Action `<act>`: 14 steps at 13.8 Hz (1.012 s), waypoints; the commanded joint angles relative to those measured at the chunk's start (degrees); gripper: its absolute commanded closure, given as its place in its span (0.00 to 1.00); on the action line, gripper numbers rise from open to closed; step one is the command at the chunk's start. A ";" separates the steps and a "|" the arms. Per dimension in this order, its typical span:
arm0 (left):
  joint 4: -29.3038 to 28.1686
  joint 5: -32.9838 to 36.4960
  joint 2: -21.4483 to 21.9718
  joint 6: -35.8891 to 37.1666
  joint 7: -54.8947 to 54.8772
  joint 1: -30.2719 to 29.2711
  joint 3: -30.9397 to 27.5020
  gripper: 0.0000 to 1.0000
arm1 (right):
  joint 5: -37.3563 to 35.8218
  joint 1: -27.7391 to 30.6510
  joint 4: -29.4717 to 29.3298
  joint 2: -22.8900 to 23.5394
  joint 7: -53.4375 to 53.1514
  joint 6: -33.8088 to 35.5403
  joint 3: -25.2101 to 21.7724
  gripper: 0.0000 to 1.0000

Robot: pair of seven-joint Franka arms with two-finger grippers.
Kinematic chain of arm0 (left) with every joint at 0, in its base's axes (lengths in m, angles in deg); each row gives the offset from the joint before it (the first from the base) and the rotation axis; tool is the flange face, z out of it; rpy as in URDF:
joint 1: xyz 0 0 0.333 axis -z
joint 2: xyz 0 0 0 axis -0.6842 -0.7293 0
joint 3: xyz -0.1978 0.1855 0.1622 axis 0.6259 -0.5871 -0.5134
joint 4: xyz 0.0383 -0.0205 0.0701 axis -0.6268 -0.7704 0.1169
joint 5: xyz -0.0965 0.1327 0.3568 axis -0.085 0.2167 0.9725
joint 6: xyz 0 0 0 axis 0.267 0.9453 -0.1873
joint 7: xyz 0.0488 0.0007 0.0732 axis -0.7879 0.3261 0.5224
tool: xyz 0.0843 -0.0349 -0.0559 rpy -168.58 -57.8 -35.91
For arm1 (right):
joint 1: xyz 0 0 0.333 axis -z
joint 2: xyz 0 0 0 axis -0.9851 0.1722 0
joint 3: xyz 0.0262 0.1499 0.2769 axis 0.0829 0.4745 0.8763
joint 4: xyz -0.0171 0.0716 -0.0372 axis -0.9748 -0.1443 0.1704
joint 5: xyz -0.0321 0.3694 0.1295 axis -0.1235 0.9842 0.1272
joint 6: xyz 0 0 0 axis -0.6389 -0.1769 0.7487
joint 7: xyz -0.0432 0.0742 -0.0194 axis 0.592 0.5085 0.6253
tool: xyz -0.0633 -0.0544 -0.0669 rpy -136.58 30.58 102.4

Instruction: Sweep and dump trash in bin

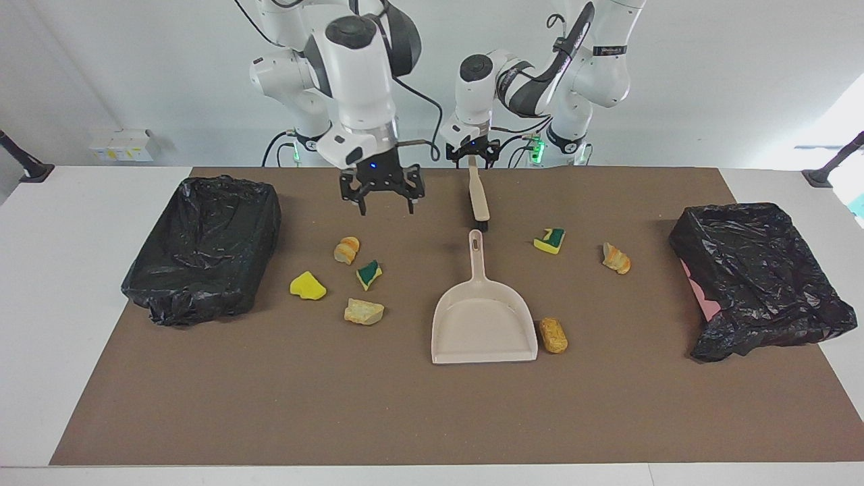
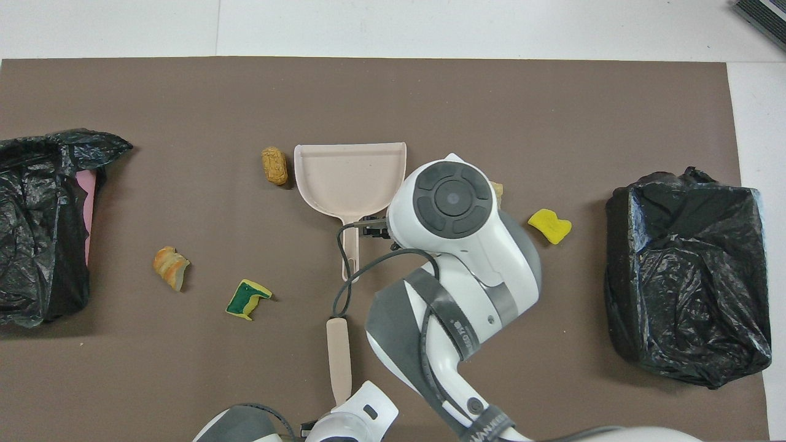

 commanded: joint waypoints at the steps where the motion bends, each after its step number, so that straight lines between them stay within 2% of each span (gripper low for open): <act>1: -1.43 -0.80 1.40 -0.88 0.85 0.55 -1.10 1.00 | -0.17 -4.05 -5.21 6.00 -4.90 -1.71 -0.27 0.00; 2: -1.16 -0.80 1.31 -0.53 0.59 0.11 -1.10 1.00 | -0.69 -4.51 -4.42 6.01 -5.62 -4.77 -0.27 0.00; 5: -0.38 -0.72 2.18 2.10 -0.29 -2.87 -1.28 1.00 | -0.78 -4.87 -2.22 6.89 -5.10 -8.30 -0.27 0.00; 8: 0.33 0.51 2.53 5.62 -3.35 -3.49 -1.45 1.00 | -0.78 -6.87 -2.13 8.46 -5.36 -9.01 -0.27 0.00; 10: 0.33 2.09 3.76 8.25 -8.70 -7.79 -1.45 1.00 | -0.87 -6.89 -2.13 9.26 -5.19 -9.98 -0.27 0.00; 12: 0.77 2.36 5.08 10.53 -13.36 -12.88 -1.45 1.00 | -1.13 -6.89 -1.34 9.35 -5.19 -10.07 -0.27 0.09; 13: 0.86 3.93 5.26 11.77 -15.30 -14.29 -1.45 1.00 | -1.13 -6.89 -1.08 9.35 -5.27 -9.99 -0.27 0.24; 14: 0.95 5.86 5.35 12.39 -15.84 -15.53 -1.37 1.00 | -1.22 -6.97 -1.16 9.35 -5.71 -9.90 -0.35 0.44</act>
